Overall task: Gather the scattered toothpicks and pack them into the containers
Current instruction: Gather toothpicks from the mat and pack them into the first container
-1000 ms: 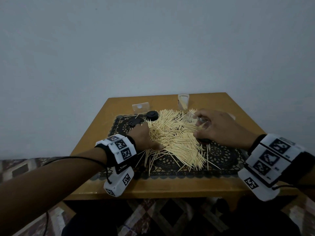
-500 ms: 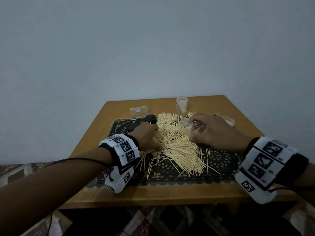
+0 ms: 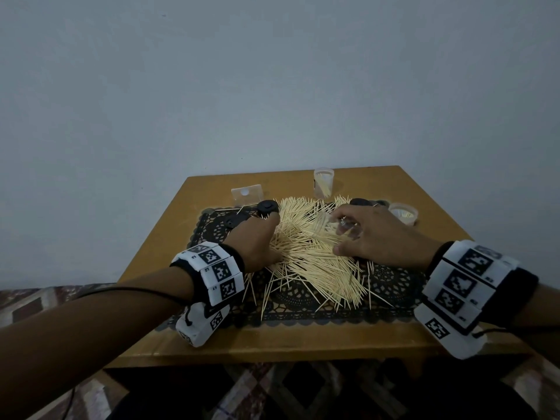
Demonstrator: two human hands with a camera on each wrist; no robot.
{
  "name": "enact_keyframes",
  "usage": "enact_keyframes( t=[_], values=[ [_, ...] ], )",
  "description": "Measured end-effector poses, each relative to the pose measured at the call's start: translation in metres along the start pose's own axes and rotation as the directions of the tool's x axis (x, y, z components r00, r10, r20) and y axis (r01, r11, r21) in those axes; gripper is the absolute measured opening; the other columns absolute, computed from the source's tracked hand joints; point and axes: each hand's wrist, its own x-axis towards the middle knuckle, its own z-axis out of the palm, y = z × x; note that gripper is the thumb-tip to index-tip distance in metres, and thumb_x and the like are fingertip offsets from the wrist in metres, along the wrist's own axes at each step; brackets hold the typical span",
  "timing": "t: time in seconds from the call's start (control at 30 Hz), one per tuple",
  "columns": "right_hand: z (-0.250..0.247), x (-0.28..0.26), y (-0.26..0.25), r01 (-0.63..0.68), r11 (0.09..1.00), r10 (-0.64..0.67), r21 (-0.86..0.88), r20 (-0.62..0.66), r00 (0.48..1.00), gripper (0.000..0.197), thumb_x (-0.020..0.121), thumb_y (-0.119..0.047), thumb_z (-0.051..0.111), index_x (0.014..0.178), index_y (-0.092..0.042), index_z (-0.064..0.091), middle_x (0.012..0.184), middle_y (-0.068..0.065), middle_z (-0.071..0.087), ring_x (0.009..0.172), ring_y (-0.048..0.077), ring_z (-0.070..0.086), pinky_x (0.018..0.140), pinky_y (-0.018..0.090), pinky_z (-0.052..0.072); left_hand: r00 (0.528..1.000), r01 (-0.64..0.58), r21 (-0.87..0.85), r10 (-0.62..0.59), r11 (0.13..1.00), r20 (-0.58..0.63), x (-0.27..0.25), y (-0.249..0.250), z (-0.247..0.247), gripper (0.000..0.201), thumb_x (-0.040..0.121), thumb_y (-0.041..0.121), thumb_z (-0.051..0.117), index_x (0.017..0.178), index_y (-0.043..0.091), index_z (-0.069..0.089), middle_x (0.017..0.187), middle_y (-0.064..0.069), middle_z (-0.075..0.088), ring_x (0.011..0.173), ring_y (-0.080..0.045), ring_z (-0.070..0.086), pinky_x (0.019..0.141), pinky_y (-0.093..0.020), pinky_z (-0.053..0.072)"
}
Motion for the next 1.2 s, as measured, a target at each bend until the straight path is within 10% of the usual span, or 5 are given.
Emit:
enact_keyframes(
  t=[0.7,1.2],
  values=[
    [0.005,0.002,-0.003,-0.021,1.0,0.021,-0.003,0.039,0.999,0.052,0.078,-0.035,0.079,0.123,-0.023,0.057,0.103,-0.011,0.063,0.086,0.002,0.058,0.079,0.028,0.05,0.993,-0.065,-0.07,0.057,0.995,-0.107,0.001,-0.006,0.0,0.012,0.077,0.016,0.069,0.076,0.013,0.057,0.078,-0.004,0.064,0.074,-0.024,0.057,0.067,-0.038,0.05],
    [0.008,0.001,-0.002,-0.04,0.997,0.044,-0.06,0.069,0.997,0.054,0.079,-0.034,0.078,0.126,-0.024,0.055,0.108,-0.009,0.062,0.082,-0.007,0.052,0.068,0.015,0.04,0.978,-0.153,-0.187,0.122,0.97,-0.169,-0.003,-0.021,-0.016,0.014,0.08,0.016,0.073,0.076,0.011,0.061,0.078,-0.002,0.064,0.073,-0.019,0.059,0.065,-0.027,0.045]
  ],
)
